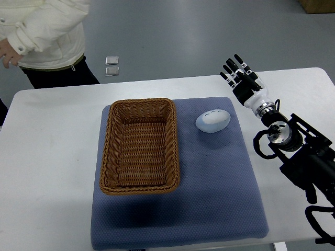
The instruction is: Place blue toy in brown basket
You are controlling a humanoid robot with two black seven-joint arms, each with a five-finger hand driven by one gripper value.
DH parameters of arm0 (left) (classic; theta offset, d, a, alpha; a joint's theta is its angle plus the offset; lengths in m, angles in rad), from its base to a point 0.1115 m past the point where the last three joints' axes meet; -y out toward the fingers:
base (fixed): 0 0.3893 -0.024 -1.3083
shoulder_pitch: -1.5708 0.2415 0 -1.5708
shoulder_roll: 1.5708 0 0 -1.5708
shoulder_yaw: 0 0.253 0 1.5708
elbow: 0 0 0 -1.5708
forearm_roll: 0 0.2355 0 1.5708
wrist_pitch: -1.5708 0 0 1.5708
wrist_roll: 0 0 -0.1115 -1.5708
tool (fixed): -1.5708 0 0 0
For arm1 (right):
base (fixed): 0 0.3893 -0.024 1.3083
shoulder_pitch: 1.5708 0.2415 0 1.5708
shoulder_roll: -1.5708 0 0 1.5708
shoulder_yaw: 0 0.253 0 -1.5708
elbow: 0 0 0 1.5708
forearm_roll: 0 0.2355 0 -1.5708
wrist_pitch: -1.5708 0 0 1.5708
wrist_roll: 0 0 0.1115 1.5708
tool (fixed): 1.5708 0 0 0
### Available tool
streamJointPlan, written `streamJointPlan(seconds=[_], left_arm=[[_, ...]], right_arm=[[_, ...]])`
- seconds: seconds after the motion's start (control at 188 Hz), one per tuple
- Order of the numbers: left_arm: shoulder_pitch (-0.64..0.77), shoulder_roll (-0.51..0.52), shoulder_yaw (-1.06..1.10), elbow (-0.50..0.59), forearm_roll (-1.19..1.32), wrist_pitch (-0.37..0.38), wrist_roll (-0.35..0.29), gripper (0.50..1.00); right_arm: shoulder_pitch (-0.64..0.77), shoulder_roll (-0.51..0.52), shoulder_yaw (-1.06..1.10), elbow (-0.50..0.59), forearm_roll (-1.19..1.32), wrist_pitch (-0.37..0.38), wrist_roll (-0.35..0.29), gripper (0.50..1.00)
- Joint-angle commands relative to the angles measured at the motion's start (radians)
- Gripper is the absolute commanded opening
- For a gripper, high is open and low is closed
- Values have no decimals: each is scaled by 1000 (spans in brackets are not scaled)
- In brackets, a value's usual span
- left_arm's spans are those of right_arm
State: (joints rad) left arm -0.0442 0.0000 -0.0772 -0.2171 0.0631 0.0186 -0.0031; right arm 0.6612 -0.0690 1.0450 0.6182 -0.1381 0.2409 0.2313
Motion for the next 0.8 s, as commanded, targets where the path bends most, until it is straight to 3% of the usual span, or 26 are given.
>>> streamJointPlan(seconds=[0.0,0.276,0.424,0.61,0.674,0.796], left_arm=[[0,0,1,-1,0,0,0,1000],[0,0,1,1,-2,0,0,1000],[1,0,1,1,0,0,0,1000],[0,0,2,1,0,0,0,1000],[0,0,1,-1,0,0,0,1000],[0,0,1,-1,0,0,0,1000]], right_arm=[[0,0,0,1,-2,0,-1,905],[6,-3,-16,11,-15,2,-7,905],[46,-29,-125,44,-64,11,-12,905],[127,-179,-296,196,-288,11,-21,905],[184,-238,-378,238,-403,14,-55,905],[325,-345,-583,316,-633,101,-113,903]])
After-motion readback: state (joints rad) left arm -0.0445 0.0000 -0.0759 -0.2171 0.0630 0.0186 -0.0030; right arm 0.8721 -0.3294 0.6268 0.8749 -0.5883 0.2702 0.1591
